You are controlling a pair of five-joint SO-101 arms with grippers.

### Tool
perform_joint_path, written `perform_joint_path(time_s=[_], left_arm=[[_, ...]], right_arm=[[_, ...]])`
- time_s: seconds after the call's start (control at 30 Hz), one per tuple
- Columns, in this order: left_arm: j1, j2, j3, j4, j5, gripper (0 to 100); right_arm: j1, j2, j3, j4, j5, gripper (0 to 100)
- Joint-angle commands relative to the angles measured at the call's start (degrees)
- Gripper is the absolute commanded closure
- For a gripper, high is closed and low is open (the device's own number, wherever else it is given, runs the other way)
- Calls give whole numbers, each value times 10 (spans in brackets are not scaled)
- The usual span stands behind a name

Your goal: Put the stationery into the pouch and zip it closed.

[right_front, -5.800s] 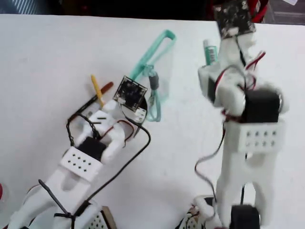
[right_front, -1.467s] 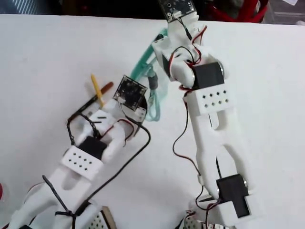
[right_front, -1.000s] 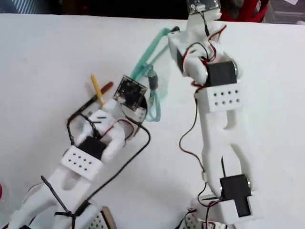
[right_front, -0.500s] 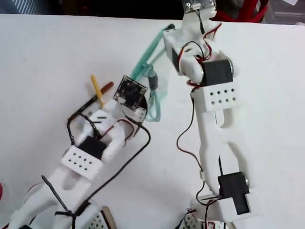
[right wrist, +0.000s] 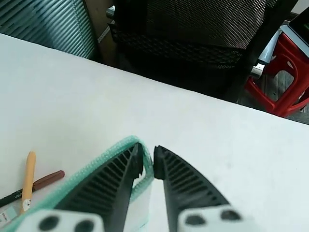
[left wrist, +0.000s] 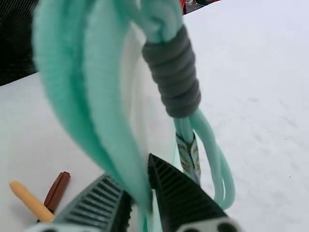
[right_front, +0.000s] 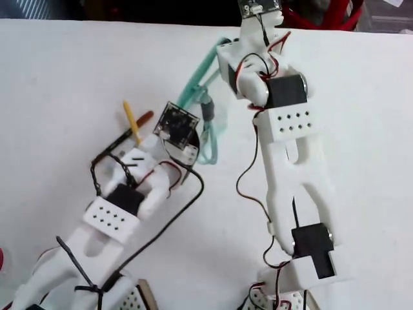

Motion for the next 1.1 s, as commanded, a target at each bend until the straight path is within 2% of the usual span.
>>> perform_joint_path(time_s=[0.0,0.1,0.27,0.4,0.57,0.67,0.77,0.9,1.07], left_arm=[[-7,-3,2,-2,7,971],[-7,-7,1,-1,25,907],[-43,-8,-2,5,149,775],[-87,-64,-18,59,149,755],[-160,-218,-31,168,146,751],[-239,-313,-34,213,43,756],[-299,-332,-67,297,25,766],[-331,-276,-107,359,18,764],[-328,-134,-169,369,-121,766]], right_arm=[[7,-19,-13,23,4,981],[5,-29,-13,36,4,981],[4,-29,-11,59,1,981],[3,-34,-11,89,-3,981],[3,-35,-13,109,-4,981],[4,-36,-14,121,-4,981],[6,-36,-14,132,-4,981],[7,-43,-12,136,-26,981],[7,-81,-9,154,-47,981]])
